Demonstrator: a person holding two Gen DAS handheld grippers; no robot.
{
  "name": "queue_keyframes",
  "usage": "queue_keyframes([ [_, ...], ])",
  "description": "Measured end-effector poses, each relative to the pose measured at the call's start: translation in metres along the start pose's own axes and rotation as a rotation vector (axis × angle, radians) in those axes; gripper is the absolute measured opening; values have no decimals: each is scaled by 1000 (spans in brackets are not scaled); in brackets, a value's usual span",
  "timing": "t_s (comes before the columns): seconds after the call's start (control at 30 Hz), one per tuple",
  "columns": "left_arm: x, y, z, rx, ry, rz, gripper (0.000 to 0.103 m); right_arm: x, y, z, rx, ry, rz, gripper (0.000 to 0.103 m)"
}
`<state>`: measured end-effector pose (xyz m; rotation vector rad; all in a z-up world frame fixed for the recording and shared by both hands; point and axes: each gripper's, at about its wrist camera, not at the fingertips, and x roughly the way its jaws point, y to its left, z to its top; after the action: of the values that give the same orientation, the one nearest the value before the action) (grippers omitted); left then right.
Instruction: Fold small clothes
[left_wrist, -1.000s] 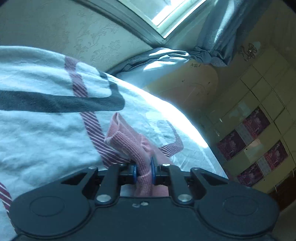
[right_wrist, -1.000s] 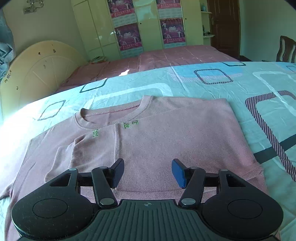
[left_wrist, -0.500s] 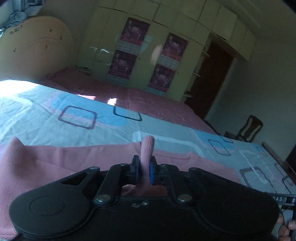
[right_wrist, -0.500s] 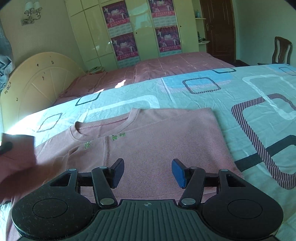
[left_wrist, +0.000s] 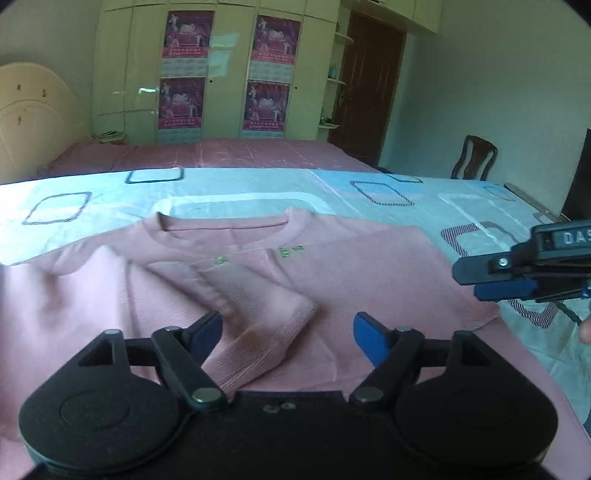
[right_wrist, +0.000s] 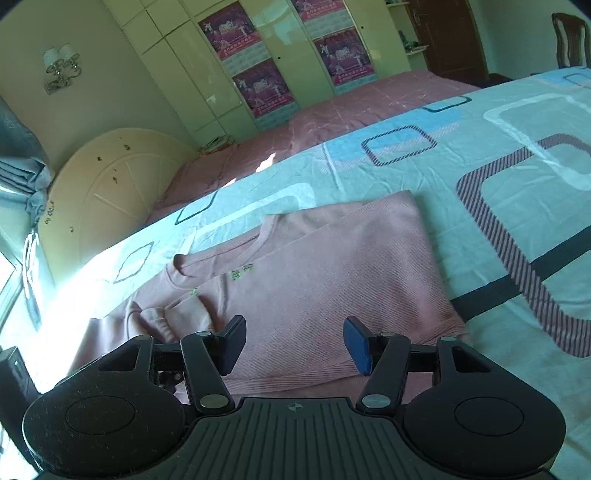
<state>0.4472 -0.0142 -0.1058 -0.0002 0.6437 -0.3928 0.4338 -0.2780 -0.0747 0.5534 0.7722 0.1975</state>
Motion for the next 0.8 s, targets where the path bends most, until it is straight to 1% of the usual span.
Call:
queue_keyframes([
  [0.07,-28,23,-11,-22,1,62,64,14,8,-3,0,32,59,58],
  [0.17,-68,62,-28,-68,16,178,55,42,22,-9,7,84,127,58],
  [0.23,-89,89,-37,-85,36,267,54,62,30,-11,24,119,157,58],
  [0.3,-96,115,-45,-134,66,323,54,80,36,-13,39,141,192,58],
  [0.33,-98,129,-43,-170,82,346,51,88,37,-13,53,156,204,58],
  [0.4,-95,146,-42,-201,83,348,51,106,37,-11,88,186,197,58],
  [0.47,-87,156,-38,-203,88,337,51,115,37,-7,108,182,188,57],
  [0.5,-80,158,-34,-186,86,327,49,118,38,-4,113,177,190,57],
  [0.53,-76,160,-32,-168,83,323,46,121,40,0,107,172,194,42],
  [0.57,-70,162,-31,-161,87,320,45,124,42,2,99,183,202,28],
  [0.6,-66,164,-30,-161,90,312,43,127,45,5,87,195,189,8],
  [0.63,-62,163,-28,-150,90,306,36,128,50,7,54,196,168,6],
  [0.67,-59,164,-26,-132,95,311,22,126,57,8,6,180,154,6],
  [0.7,-60,163,-27,-110,97,322,17,121,64,10,-39,158,144,5],
  [0.73,-59,165,-24,-116,99,309,15,110,73,12,-82,118,144,5],
  [0.77,-59,168,-24,-127,101,299,14,95,80,16,-121,57,150,5],
  [0.8,-60,170,-24,-134,104,289,14,72,87,20,-171,-42,150,5],
])
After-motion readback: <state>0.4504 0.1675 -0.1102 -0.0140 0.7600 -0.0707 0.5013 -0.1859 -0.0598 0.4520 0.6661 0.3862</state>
